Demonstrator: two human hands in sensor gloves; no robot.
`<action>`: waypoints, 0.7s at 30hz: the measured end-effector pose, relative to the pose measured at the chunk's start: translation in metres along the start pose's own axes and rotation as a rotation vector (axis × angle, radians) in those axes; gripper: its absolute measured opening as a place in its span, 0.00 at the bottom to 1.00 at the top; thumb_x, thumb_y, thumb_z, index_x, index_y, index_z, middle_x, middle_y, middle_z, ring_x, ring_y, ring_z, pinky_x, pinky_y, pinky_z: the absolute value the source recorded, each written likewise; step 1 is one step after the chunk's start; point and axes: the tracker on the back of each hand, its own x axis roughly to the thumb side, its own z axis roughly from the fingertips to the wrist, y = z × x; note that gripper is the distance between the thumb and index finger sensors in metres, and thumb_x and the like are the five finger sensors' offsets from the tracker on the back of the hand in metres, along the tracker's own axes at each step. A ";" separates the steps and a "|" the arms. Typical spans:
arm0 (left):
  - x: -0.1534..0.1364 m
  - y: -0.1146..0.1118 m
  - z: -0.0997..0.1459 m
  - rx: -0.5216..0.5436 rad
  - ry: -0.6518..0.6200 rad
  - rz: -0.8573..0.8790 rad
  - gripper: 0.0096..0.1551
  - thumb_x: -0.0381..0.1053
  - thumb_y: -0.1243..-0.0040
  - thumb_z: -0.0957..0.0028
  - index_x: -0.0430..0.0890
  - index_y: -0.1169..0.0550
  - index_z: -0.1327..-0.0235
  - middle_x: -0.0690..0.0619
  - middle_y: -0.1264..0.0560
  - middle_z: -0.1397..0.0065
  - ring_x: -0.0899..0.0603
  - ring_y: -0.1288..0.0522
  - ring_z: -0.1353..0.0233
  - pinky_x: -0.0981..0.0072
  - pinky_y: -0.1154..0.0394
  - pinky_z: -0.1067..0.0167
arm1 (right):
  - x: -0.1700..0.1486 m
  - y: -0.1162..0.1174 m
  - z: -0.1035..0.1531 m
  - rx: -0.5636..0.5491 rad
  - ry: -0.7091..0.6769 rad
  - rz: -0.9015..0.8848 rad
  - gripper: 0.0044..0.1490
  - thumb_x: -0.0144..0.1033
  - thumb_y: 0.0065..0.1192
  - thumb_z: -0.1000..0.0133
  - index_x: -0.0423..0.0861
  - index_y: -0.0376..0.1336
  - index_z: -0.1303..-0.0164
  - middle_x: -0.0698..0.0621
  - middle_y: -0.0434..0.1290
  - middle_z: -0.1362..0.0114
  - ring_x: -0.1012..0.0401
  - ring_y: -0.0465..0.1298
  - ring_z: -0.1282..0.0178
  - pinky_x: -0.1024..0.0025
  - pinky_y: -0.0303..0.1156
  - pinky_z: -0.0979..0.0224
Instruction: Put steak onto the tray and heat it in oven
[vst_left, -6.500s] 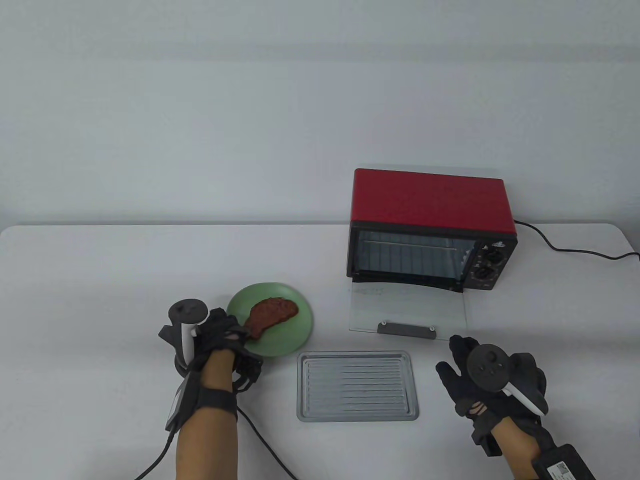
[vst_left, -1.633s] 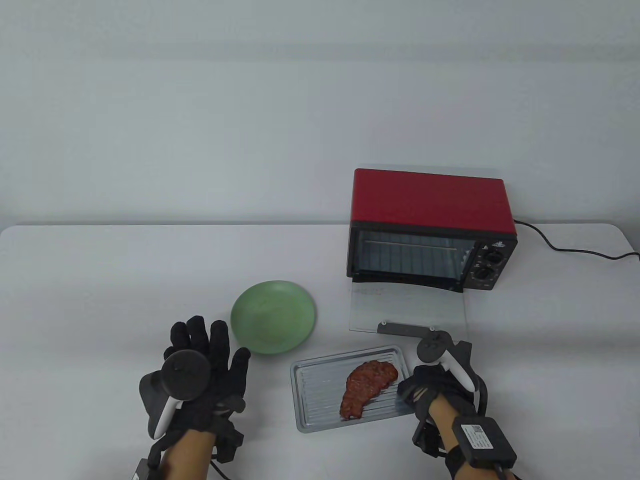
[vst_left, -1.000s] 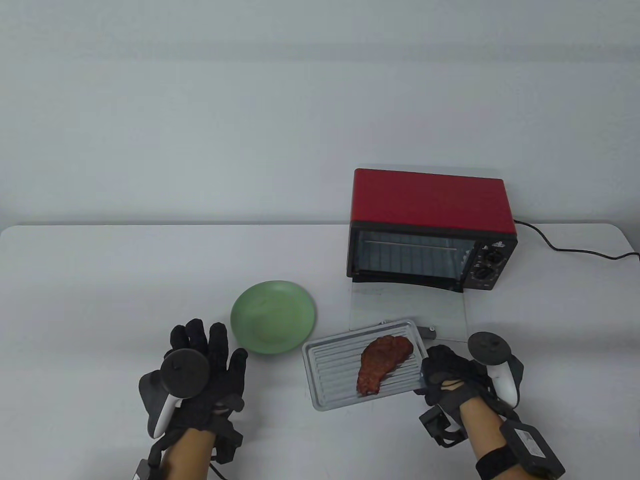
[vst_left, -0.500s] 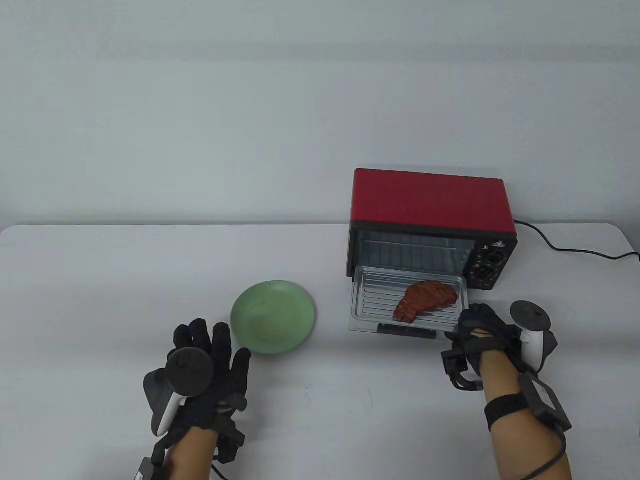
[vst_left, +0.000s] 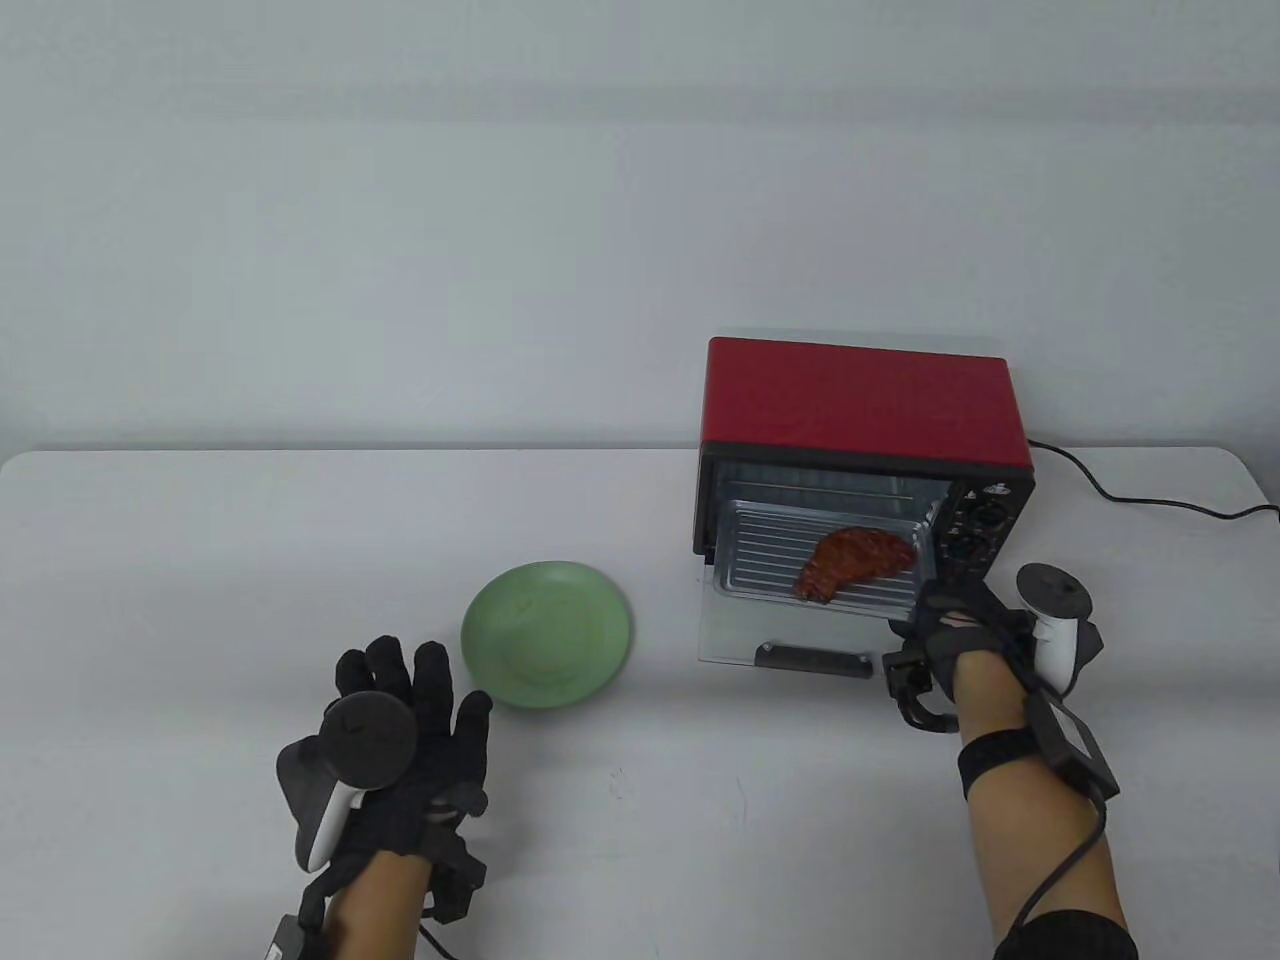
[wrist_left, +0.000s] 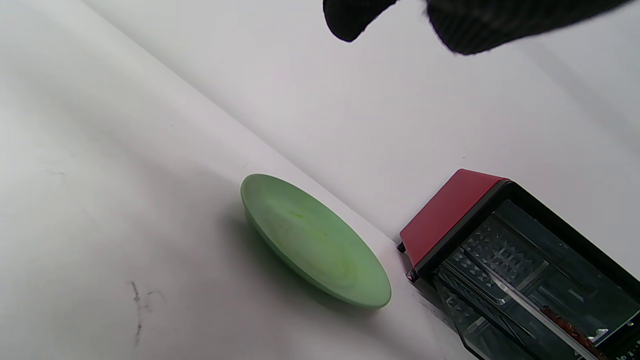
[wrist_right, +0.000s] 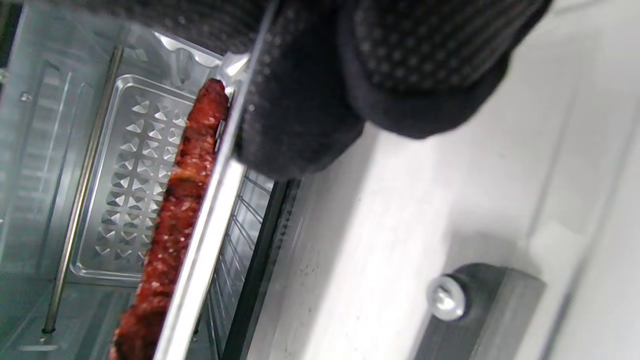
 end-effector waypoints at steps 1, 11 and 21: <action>0.000 0.000 0.000 -0.001 0.003 -0.002 0.45 0.72 0.53 0.49 0.57 0.44 0.19 0.49 0.62 0.16 0.35 0.70 0.15 0.37 0.66 0.25 | 0.000 0.001 -0.002 0.006 0.001 -0.003 0.34 0.38 0.57 0.42 0.48 0.48 0.29 0.49 0.74 0.37 0.65 0.87 0.63 0.72 0.89 0.61; -0.001 0.000 0.000 -0.008 0.022 -0.002 0.45 0.72 0.53 0.49 0.57 0.44 0.19 0.49 0.62 0.16 0.35 0.70 0.15 0.37 0.66 0.25 | 0.002 0.007 -0.015 -0.004 0.008 -0.066 0.39 0.41 0.54 0.39 0.51 0.40 0.24 0.52 0.71 0.33 0.66 0.87 0.56 0.72 0.89 0.53; -0.001 0.000 -0.002 -0.012 0.026 0.001 0.45 0.72 0.53 0.49 0.57 0.45 0.19 0.49 0.62 0.16 0.35 0.70 0.15 0.37 0.66 0.25 | -0.009 0.008 -0.013 -0.032 0.066 -0.240 0.36 0.42 0.53 0.38 0.52 0.44 0.23 0.51 0.68 0.28 0.69 0.87 0.42 0.72 0.90 0.41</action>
